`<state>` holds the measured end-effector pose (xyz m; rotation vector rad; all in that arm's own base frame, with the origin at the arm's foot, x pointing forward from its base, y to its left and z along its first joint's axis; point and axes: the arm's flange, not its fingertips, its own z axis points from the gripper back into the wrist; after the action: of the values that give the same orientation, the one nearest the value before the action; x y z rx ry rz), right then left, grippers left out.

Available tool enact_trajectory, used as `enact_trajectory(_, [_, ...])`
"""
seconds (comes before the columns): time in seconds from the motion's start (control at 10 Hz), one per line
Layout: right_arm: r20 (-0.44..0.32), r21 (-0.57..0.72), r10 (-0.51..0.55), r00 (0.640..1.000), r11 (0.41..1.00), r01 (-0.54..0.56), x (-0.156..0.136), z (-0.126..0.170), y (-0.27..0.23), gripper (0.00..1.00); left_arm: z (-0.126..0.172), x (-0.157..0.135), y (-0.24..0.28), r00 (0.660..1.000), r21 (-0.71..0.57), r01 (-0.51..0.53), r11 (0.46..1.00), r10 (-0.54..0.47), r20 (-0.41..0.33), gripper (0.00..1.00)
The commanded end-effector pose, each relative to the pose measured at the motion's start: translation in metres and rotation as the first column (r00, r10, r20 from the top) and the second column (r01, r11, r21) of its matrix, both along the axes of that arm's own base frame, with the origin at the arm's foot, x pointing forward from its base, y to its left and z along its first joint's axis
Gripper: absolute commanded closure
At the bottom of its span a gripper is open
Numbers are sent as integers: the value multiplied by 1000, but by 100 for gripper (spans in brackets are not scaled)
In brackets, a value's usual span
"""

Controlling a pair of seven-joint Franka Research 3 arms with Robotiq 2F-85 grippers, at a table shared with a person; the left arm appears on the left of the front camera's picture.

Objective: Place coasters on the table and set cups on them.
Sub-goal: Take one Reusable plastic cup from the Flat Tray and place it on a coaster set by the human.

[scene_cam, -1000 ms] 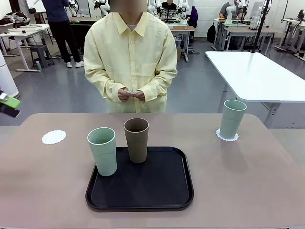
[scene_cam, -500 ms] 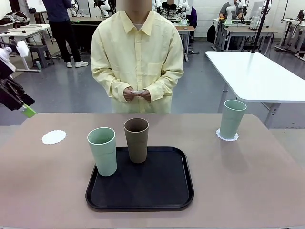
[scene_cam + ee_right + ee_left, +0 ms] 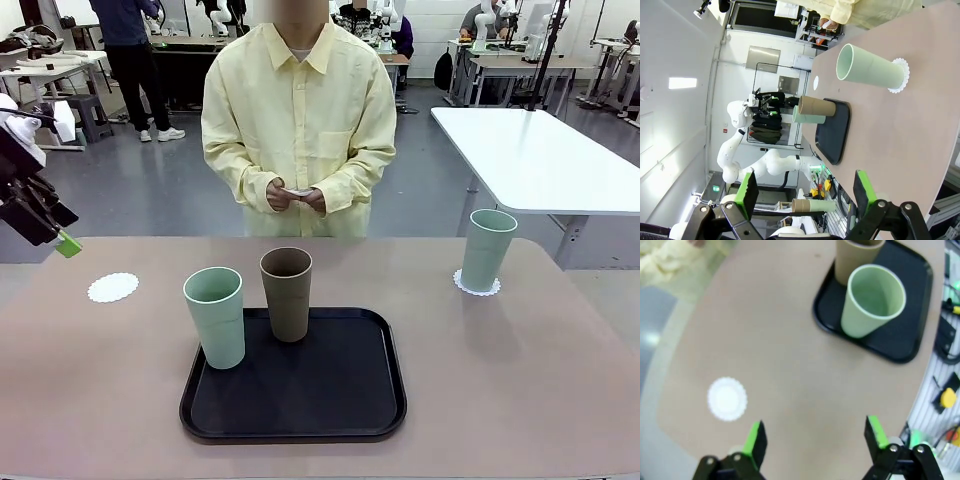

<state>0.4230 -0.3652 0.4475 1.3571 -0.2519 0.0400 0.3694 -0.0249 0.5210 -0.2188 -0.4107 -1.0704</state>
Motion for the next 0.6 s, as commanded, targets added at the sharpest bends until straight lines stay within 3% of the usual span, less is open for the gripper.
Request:
enact_trajectory(0.0, [-7, -5, -2, 1000, 1000, 2, 0, -1, 1, 0, 2, 0, 1, 1000, 9, -4, 1000, 4, 11, 0])
enact_trajectory(0.2, [-7, -5, -2, 1000, 1000, 2, 0, -1, 1, 0, 0, 0, 0, 1000, -5, 2, 1000, -2, 0, 0])
enact_trajectory(0.3, [-7, -5, -2, 1000, 1000, 2, 0, -1, 1, 0, -10, 13, 9, 975, -69, 210, 975, -204, 93, 0])
enact_trajectory(0.4, [-7, -5, -2, 1000, 1000, 2, 0, -1, 1, 0, -21, 28, 9, 917, -98, 381, 919, -363, 168, 0])
enact_trajectory(0.5, [-7, -5, -2, 1000, 1000, 2, 0, -1, 1, 0, -27, 44, 11, 892, -174, 439, 881, -404, 204, 0])
